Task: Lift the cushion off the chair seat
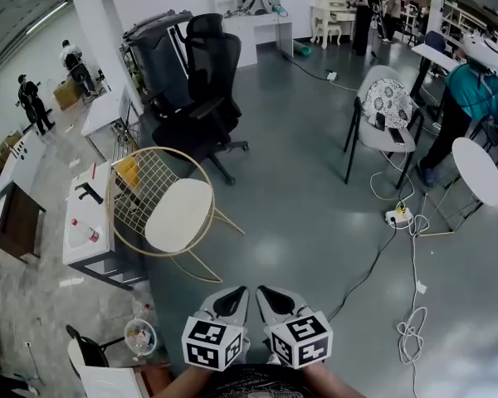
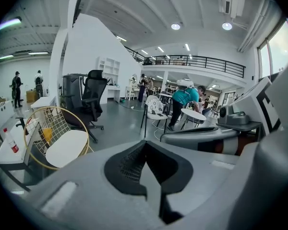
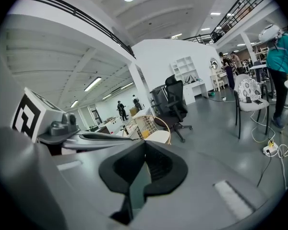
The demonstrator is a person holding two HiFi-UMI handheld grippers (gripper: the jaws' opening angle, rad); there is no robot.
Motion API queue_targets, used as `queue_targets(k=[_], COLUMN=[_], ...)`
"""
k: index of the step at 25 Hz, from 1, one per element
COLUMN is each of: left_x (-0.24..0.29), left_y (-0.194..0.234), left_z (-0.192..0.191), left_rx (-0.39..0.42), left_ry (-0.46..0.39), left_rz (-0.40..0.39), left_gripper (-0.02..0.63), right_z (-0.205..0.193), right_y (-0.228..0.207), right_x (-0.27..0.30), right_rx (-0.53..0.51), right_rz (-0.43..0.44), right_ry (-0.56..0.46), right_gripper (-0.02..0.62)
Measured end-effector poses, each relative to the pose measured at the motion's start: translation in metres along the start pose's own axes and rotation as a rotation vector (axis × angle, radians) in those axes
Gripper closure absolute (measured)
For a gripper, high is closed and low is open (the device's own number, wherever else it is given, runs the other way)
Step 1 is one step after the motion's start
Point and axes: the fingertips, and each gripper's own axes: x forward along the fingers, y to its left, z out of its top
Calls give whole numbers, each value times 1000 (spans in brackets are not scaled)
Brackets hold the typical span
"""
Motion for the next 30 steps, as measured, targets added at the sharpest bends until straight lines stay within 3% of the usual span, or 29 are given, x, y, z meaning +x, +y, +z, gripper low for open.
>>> queue_targets(k=[6,14,21,30], left_x=[28,77,101,109], left_y=[16,69,132,199], left_z=[6,44,77,94], left_rx=[-22,-42,-64,-98], left_ry=[17,16,-1,-30], left_rz=[-32,-116,-172,-169], left_gripper=[615,615,615,615], right_z=[4,38,75,94], right_y=[-18,-45,-44,-29], right_x=[23,86,151,215], right_rx=[-3,10,-16,-57], right_rz=[-20,-99,-149,-145], right_ry=[34,61,76,109], right_gripper=[603,603,603,603])
